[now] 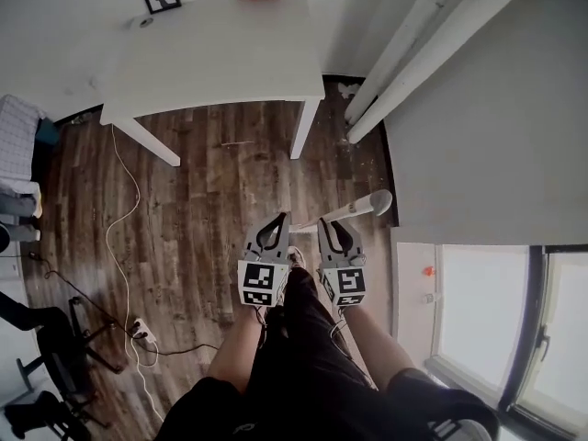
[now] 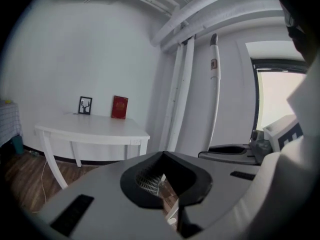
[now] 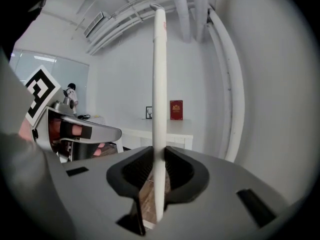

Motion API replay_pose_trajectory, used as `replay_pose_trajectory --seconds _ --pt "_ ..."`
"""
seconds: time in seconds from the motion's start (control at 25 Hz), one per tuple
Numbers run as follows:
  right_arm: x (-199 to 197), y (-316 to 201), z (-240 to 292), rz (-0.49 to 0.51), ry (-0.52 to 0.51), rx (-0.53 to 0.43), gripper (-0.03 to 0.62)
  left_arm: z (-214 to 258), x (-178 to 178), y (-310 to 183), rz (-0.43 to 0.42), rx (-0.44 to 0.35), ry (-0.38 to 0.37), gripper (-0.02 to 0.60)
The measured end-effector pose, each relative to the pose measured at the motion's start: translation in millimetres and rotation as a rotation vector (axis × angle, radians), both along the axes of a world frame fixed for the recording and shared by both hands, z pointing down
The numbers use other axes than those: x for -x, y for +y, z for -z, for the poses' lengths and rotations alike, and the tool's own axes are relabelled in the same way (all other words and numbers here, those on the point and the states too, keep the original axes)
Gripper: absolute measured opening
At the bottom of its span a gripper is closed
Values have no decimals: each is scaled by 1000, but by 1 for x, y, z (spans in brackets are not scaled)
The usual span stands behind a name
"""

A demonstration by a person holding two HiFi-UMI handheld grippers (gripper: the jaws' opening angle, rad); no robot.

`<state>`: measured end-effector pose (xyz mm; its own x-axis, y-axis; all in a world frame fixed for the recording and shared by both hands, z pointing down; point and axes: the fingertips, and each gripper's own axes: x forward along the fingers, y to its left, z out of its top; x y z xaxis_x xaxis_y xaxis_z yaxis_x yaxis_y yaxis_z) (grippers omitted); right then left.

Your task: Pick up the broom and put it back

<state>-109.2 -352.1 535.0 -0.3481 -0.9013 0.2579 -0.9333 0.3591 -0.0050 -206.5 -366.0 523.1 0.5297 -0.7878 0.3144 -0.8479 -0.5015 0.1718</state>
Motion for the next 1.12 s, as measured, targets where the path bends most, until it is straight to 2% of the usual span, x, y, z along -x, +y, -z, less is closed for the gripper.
replay_pose_trajectory --seconds 0.12,0.32,0.4,0.52,0.6,0.88,1.12 --pt "4 -18 -43 43 5 56 89 -35 6 -15 53 58 -14 0" --pt "23 -34 -121 113 38 143 89 -95 20 -39 65 119 -89 0" --pt "30 -46 -149 133 48 167 89 -126 28 -51 96 158 -113 0" --pt "37 -69 -188 157 63 199 89 -168 35 -68 148 221 -106 0" --pt "41 -87 -209 163 61 218 89 -188 35 -80 151 236 -110 0" --pt "43 -143 -251 188 58 237 89 -238 30 -120 141 268 -127 0" --pt "53 -196 -254 212 47 201 89 -255 22 -164 109 279 -142 0"
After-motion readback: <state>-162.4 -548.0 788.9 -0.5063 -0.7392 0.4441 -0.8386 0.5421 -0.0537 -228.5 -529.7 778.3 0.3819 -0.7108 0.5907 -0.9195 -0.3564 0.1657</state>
